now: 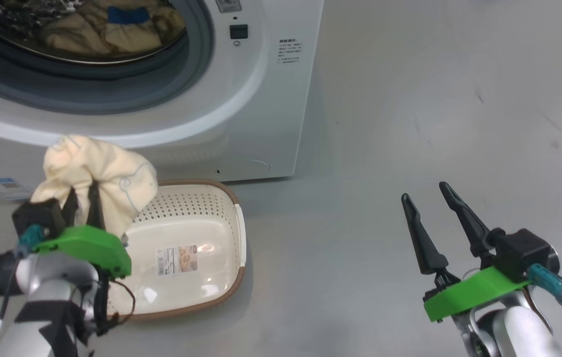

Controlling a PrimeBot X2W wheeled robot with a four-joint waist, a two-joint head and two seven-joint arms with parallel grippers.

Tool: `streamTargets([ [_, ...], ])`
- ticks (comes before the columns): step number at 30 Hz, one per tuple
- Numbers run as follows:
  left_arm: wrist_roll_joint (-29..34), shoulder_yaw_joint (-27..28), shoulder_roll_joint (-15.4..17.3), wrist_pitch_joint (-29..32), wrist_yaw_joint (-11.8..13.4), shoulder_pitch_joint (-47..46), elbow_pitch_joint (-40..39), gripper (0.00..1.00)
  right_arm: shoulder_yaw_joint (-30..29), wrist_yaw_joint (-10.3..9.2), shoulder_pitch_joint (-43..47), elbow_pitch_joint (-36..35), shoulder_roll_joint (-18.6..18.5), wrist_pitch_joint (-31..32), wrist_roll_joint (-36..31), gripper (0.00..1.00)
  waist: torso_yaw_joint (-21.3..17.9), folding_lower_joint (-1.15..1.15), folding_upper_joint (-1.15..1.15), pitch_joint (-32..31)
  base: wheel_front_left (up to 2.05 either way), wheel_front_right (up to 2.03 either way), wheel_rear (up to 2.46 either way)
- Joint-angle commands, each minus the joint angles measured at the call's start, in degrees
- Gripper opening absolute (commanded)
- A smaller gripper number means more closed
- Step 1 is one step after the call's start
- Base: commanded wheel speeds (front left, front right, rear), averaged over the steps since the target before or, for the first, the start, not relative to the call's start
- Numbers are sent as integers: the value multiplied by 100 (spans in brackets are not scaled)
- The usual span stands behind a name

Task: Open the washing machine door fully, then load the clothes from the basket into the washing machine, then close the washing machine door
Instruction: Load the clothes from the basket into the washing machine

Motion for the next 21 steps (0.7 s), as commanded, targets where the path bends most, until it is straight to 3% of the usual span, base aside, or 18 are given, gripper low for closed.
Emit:
streamTargets([
  [1, -46, 284, 252, 75, -60, -441, -33, 0, 146, -16, -217, -115, -23, -122, 66, 100, -158, -1, 0, 182, 0, 0, 0],
  [12, -238, 341, 726, 1116, -488, -2226, 1010, 0, 359, -16, -638, 87, -23, -301, 346, 100, -592, -1, 0, 798, 0, 0, 0],
  [21, -48, 288, 1320, 1886, -655, -3739, 1267, 0, 530, -16, -1038, -4, -23, -325, 699, 100, -972, -1, 0, 1621, 0, 0, 0],
])
